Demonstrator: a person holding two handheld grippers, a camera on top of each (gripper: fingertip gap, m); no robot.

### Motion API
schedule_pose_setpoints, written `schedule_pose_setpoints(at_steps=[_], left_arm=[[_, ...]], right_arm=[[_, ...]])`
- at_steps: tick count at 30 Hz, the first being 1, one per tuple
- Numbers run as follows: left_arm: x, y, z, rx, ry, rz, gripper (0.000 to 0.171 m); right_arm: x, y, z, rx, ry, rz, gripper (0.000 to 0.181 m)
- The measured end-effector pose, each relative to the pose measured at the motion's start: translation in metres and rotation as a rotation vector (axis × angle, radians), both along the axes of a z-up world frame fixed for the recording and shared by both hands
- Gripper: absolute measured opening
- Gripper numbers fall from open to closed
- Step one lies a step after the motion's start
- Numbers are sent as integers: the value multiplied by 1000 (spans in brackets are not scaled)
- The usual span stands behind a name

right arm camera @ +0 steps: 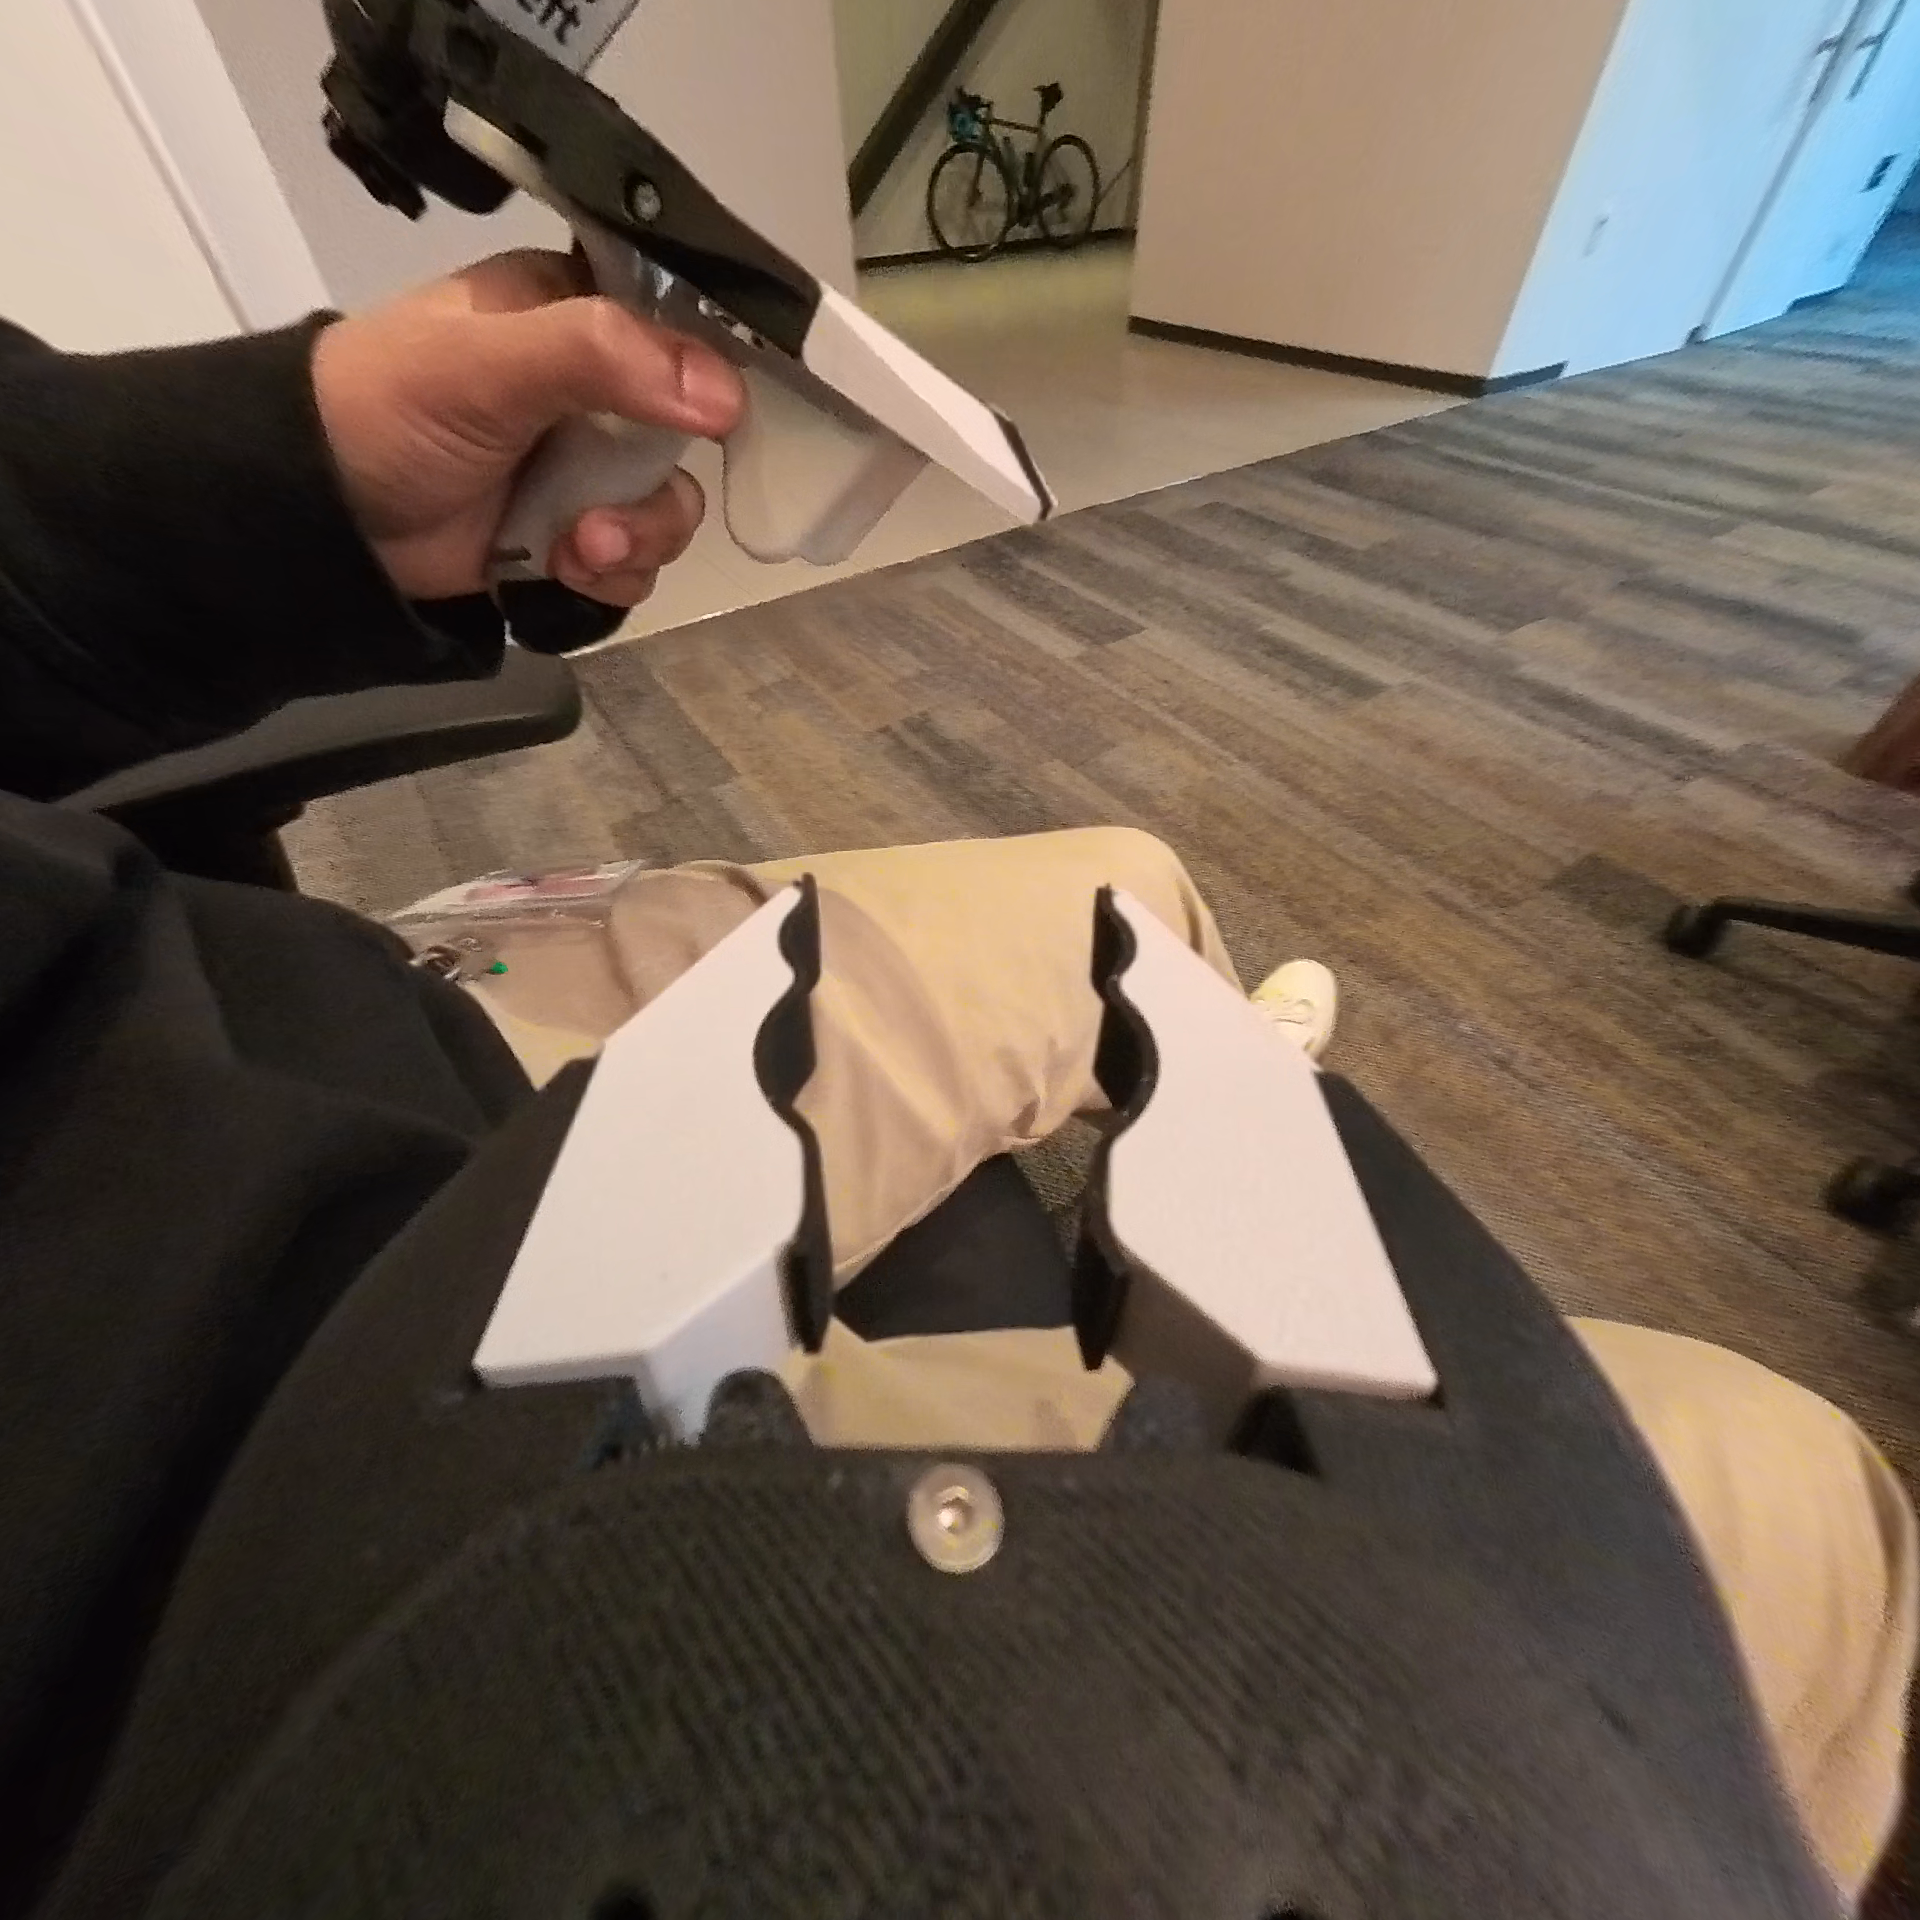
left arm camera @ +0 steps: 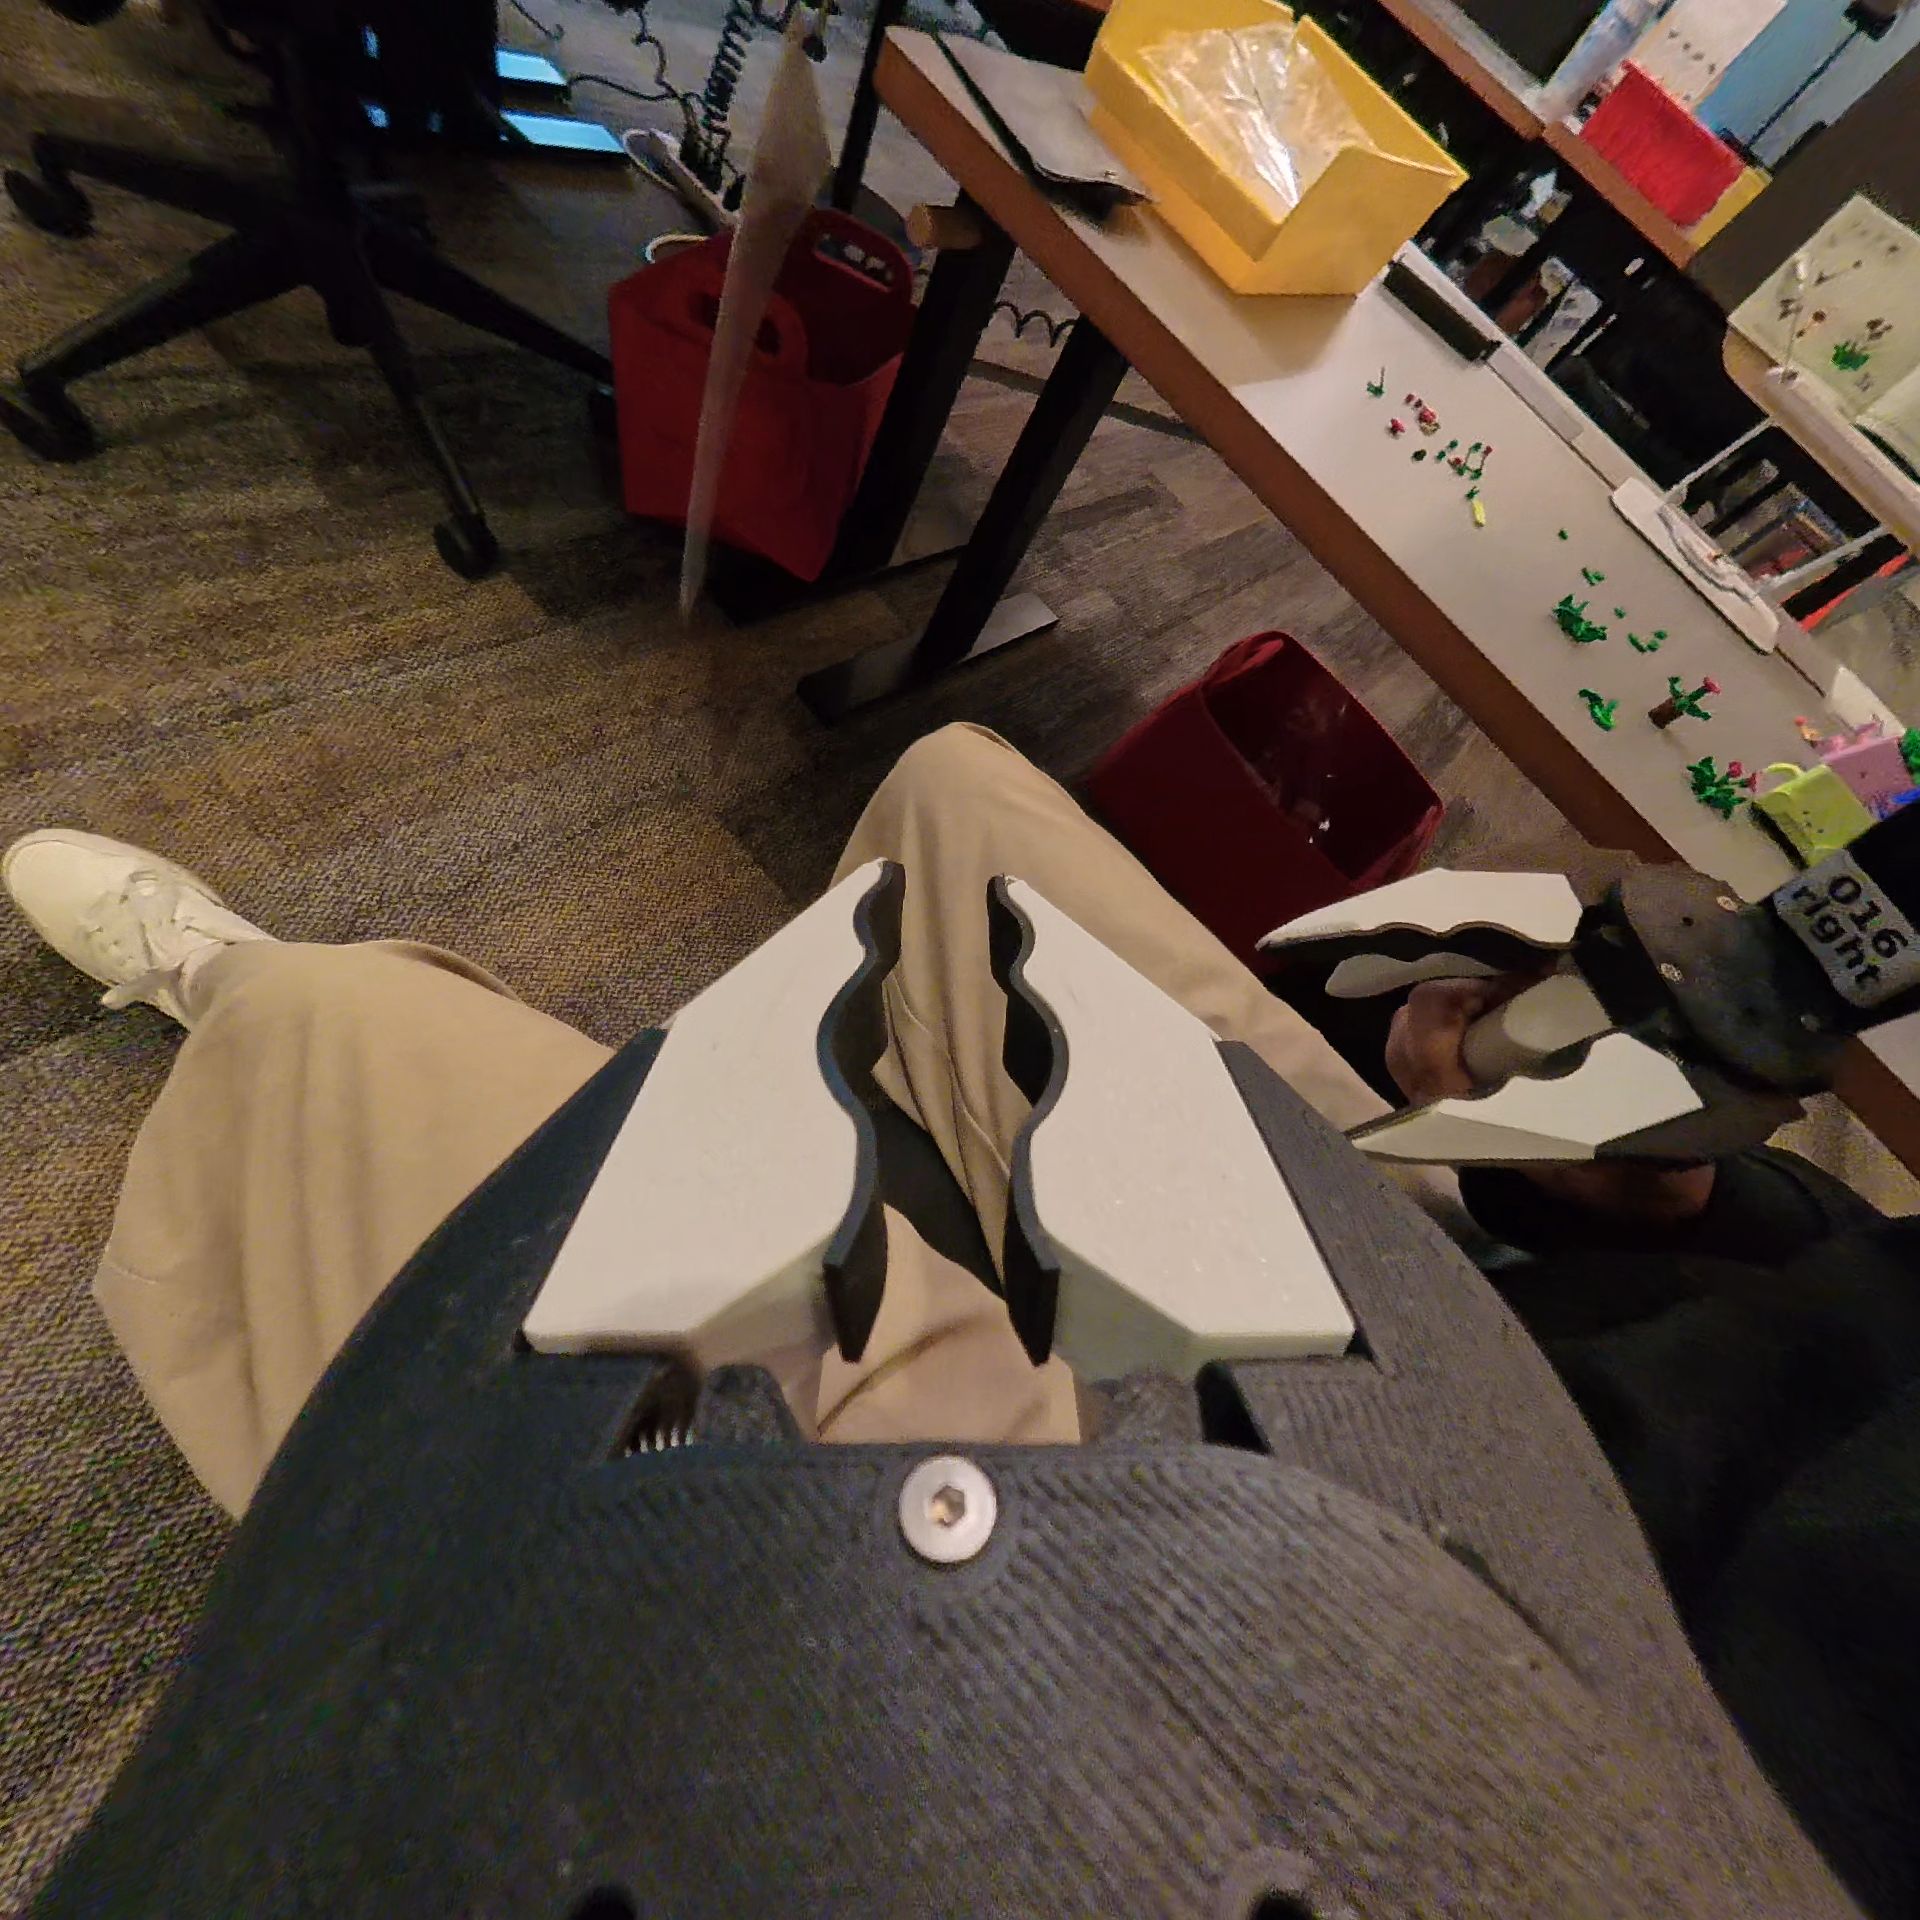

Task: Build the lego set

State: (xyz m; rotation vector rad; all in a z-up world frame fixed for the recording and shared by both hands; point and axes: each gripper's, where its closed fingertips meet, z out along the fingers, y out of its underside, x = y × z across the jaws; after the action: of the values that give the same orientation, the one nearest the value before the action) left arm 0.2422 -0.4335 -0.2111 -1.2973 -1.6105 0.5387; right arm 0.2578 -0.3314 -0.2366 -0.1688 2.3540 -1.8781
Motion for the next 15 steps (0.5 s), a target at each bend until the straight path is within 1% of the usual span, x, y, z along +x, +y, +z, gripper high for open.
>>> schedule_pose_setpoints(at_steps=[3, 6, 9, 11, 15], left_arm=[[-8, 6, 4, -14, -2, -31, 15], [-14, 5, 12, -41, 9, -53, 15], [-18, -9, 20, -108, 35, -39, 16], [-20, -23, 21, -140, 45, -26, 16], [-27, -50, 16, -119, 77, -21, 15]], right_arm=[[-2, 6, 2, -5, 14, -34, 52], [-6, 13, -2, 9, 10, -77, 55], [-10, 19, -10, 44, -3, -109, 58], [-9, 22, -17, 75, -12, -120, 60], [1, 23, -30, 116, -16, -110, 59]])
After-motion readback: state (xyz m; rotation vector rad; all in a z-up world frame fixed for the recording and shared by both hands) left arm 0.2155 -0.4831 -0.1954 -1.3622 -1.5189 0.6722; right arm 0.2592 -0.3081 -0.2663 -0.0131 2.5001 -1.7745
